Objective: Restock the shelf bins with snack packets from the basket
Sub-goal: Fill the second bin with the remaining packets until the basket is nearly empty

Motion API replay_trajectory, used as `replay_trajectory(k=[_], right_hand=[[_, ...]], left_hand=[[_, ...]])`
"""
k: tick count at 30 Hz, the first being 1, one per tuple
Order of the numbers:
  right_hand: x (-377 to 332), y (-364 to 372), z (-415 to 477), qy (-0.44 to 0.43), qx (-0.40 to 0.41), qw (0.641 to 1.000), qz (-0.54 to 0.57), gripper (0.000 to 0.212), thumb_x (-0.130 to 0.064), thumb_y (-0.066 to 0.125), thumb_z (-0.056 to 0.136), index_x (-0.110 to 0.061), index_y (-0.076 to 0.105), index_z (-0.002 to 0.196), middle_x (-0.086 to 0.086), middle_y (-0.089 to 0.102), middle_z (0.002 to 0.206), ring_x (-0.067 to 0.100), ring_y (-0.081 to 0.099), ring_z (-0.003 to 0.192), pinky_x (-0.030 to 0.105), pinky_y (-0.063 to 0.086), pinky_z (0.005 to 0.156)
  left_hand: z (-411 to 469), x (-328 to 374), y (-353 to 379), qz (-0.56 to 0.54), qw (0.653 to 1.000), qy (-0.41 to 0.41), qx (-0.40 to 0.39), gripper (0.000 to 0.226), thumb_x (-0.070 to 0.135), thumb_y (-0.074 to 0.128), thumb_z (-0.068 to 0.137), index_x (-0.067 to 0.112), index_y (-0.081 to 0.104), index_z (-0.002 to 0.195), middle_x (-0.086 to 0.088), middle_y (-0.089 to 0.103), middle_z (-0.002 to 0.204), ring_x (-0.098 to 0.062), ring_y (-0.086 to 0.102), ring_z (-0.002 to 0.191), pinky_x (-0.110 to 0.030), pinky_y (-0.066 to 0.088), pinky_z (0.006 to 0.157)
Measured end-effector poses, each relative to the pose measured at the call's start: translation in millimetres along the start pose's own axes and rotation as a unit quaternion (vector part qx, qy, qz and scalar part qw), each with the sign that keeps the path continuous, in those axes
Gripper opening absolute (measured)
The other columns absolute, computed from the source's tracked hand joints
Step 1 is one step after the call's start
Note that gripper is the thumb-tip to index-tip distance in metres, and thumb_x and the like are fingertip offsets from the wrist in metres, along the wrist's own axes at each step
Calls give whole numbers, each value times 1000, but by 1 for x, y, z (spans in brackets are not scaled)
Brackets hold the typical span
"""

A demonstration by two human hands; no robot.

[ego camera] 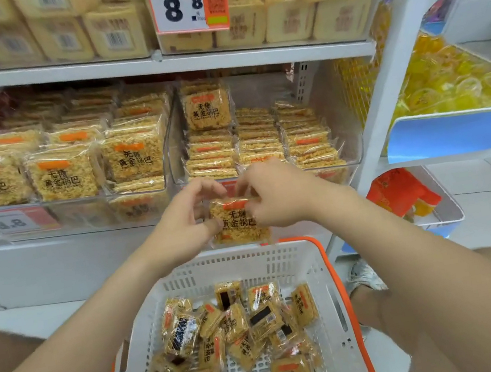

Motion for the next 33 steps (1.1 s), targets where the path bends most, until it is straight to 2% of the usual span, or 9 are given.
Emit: replay_trajectory(k=[2,5,8,13,17,20,22,28,33], right_hand=[[0,-13,3,1,30,998,61,26,-21,69,94,-17,74,119,-3,68,99,18,64,93,32,54,77],[4,-25,5,5,54,991,121,27,-22,70,98,-20,74,124,-3,72,112,13,65,100,30,53,86],[10,-38,6,27,99,977,189,33,-26,75,93,-26,71,126,-9,71,106,6,66,94,27,54,83],[33,-49,7,139,157,912,352,46,-35,82,88,-26,59,127,0,71,104,20,76,78,44,65,69],[43,-48,22,162,165,876,424,46,-30,83,89,-16,63,128,4,76,105,17,73,78,36,62,60],[53,-55,36,167,216,858,436,35,-26,84,89,-17,70,120,-1,76,101,17,73,93,39,62,84],[63,-62,44,180,261,849,422,29,-25,84,88,-20,71,113,-2,74,100,19,72,98,44,60,93],[85,-81,71,205,357,827,383,25,-26,77,94,-19,62,114,-6,66,98,22,61,108,41,52,93],[90,-70,101,230,365,820,376,28,-25,77,93,-10,67,114,10,68,112,30,63,104,36,50,83]], left_hand=[[-1,10,-14,-17,1000,1,14,51,-10,67,94,29,62,125,9,65,132,-8,68,114,-18,55,87],[-2,21,-25,-20,1000,4,24,46,-5,69,95,31,69,125,14,69,123,-13,71,107,-18,55,82],[-1,34,-38,-4,998,24,50,42,-3,69,96,31,72,122,12,71,114,-22,72,97,-25,59,85],[6,62,-54,17,992,73,103,42,2,66,99,30,66,131,12,68,119,-6,70,107,-20,56,90],[16,92,-69,239,947,136,166,43,20,65,102,26,57,143,8,51,138,-4,54,123,-25,41,109],[30,98,-67,336,926,124,117,65,29,66,101,19,37,158,0,37,157,-11,44,135,-25,31,113],[42,92,-69,388,913,90,89,73,31,65,100,15,29,162,-6,34,162,-20,33,149,-35,29,122],[69,54,-77,527,847,33,57,59,37,60,99,12,47,151,-14,18,171,-33,6,160,-51,6,129],[76,54,-72,621,782,43,46,32,39,59,95,18,72,115,-13,33,160,-39,19,151,-56,24,120]])
Point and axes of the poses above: each hand's wrist, its own z-axis towards the middle knuckle, its own y-axis out of the palm, x = y × z, the point moved 10 cm from there along z, towards the middle knuckle
